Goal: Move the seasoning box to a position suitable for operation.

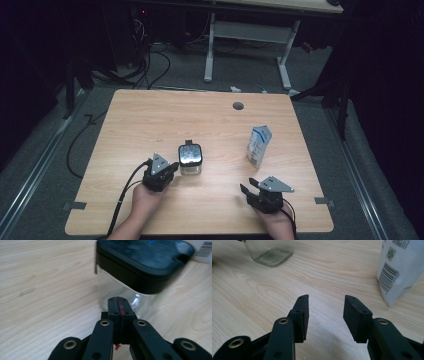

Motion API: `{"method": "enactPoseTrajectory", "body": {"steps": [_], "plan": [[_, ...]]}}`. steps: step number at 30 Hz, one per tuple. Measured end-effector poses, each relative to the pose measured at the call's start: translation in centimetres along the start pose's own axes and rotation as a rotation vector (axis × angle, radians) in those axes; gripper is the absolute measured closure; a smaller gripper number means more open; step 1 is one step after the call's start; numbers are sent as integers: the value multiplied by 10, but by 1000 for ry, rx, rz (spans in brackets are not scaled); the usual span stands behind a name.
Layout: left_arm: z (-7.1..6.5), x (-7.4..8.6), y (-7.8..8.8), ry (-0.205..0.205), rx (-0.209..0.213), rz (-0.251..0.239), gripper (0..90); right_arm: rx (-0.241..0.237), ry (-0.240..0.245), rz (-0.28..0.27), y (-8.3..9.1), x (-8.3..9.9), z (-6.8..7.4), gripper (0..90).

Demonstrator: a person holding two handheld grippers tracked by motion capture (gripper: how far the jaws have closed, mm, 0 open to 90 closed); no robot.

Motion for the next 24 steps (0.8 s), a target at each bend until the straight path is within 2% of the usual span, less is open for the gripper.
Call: {"method": "enactPoseTrajectory", "body": {"steps": [1, 3, 9, 12, 14, 15, 16, 18, 20, 21, 24], "plan": [[-7, 5, 3, -8, 15, 3, 899, -3, -3, 2, -1, 1, 0, 557], [-13, 8, 4, -10, 28, 10, 899, -4, -3, 2, -1, 1, 0, 557], [-24, 15, 4, -18, 53, 18, 898, -5, -7, -4, -1, 1, -1, 558], [-21, 12, 4, -18, 45, 7, 898, -7, -13, -5, 0, 1, -1, 560], [-10, 4, 0, -13, 13, -15, 899, -6, -8, -8, 1, 1, -2, 564], [2, -6, -8, 4, -17, -29, 899, -4, -10, -12, 3, 0, -2, 571], [2, -6, -8, 4, -17, -29, 900, -4, -10, -12, 3, 0, -2, 571], [11, -16, -18, 24, -37, -35, 900, -2, -6, -16, 5, 0, -2, 575], [14, -25, -25, 38, -39, -45, 900, -3, -1, -20, 6, -1, -2, 578], [14, -34, -35, 34, -41, -56, 900, -4, -1, -17, 5, -1, -2, 578], [12, -39, -45, 24, -32, -55, 900, -6, -1, -14, 4, 0, -2, 578]]}}
Point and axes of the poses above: each handheld gripper's, and its own axes: y roughly backward along the jaws, x roughly out of its underside, z roughly to its left, the point moved 6 cm from there along -y, roughly forward along the jaws, and after that the axes turned 14 degrees about -x, right-handed, at the moved point
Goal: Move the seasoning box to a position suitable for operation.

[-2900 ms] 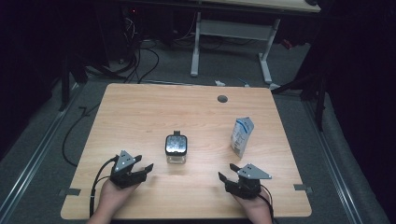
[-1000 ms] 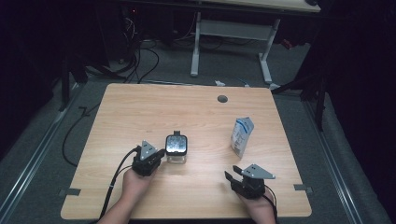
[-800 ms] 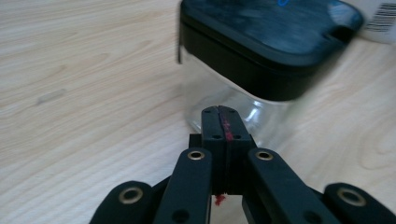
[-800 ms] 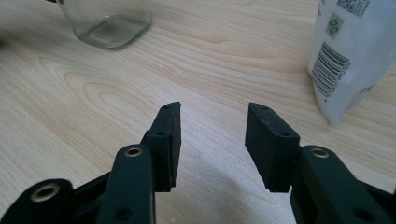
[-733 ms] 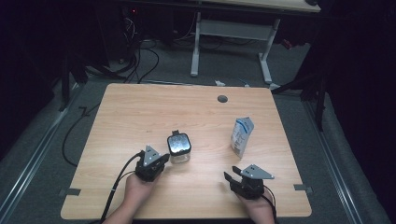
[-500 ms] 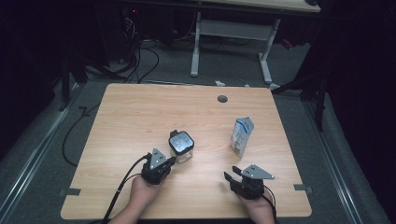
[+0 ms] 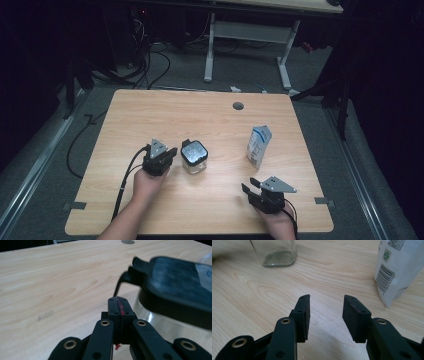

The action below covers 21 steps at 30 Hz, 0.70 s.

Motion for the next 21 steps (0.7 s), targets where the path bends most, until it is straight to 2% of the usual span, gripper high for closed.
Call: {"method": "enactPoseTrajectory", "body": {"steps": [5, 6, 7, 9, 12, 14, 17, 19, 21], "plan": [[-5, -2, -4, 37, 42, 24, 900, -3, -7, 7, -3, 2, 0, 580], [-5, -2, -4, 37, 42, 24, 900, -2, -4, 11, -3, 3, 0, 579], [-8, -2, -1, 38, 63, 26, 900, -1, -1, 12, -4, 3, 0, 579], [-9, -1, 0, 34, 67, 22, 900, 2, 3, 15, -4, 3, 0, 580], [-14, 3, 2, 28, 92, 28, 900, 38, 13, 14, -6, 0, -1, 766], [-16, 5, 3, 20, 106, 33, 900, 51, 9, 14, -9, -5, -1, 848], [-20, 7, 4, 22, 120, 35, 900, 69, 17, 7, -12, -11, -2, 874], [-26, 11, 7, 17, 144, 40, 900, 74, 8, -3, -17, -16, -4, 871], [-31, 15, 11, 10, 163, 46, 900, 89, 11, 12, -20, -17, -6, 862]]}}
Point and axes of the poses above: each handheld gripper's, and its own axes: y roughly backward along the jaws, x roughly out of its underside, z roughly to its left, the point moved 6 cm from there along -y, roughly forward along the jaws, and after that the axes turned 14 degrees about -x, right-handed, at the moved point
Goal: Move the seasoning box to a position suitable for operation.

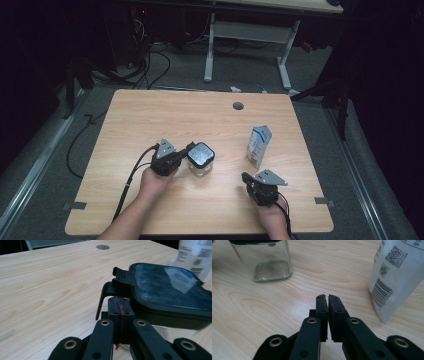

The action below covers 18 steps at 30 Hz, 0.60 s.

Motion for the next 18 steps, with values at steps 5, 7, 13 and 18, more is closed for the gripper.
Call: {"method": "enactPoseTrajectory", "body": {"steps": [5, 7, 13, 18], "plan": [[-14, 10, 8, -3, 46, 18, 900, 13, -1, 18, -2, -1, -4, 852], [-29, 18, 15, -15, 81, 27, 900, 16, 1, 20, -2, -2, -6, 853], [-46, 31, 25, -43, 104, 35, 900, 5, 20, 40, -8, -5, -5, 857], [-39, 26, 37, 19, 65, -23, 899, -32, 38, 48, -20, -9, 4, 877]]}}
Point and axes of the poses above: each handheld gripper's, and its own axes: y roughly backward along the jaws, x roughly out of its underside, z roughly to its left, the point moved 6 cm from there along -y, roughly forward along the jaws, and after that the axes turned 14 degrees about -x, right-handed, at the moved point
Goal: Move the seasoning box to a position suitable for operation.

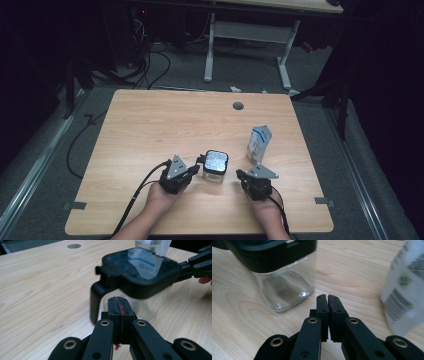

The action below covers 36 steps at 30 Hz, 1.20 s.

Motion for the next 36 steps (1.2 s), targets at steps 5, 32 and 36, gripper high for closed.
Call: {"method": "enactPoseTrajectory", "body": {"steps": [5, 32, 36], "plan": [[28, -6, 16, -97, -38, 26, 884, -11, 19, -5, -11, -5, 6, 877], [49, -35, 17, -23, -117, -60, 702, 17, 37, -98, 11, -1, 19, 803], [38, -42, 9, -26, -104, -52, 680, 46, 12, -113, 22, 5, 6, 796]]}}
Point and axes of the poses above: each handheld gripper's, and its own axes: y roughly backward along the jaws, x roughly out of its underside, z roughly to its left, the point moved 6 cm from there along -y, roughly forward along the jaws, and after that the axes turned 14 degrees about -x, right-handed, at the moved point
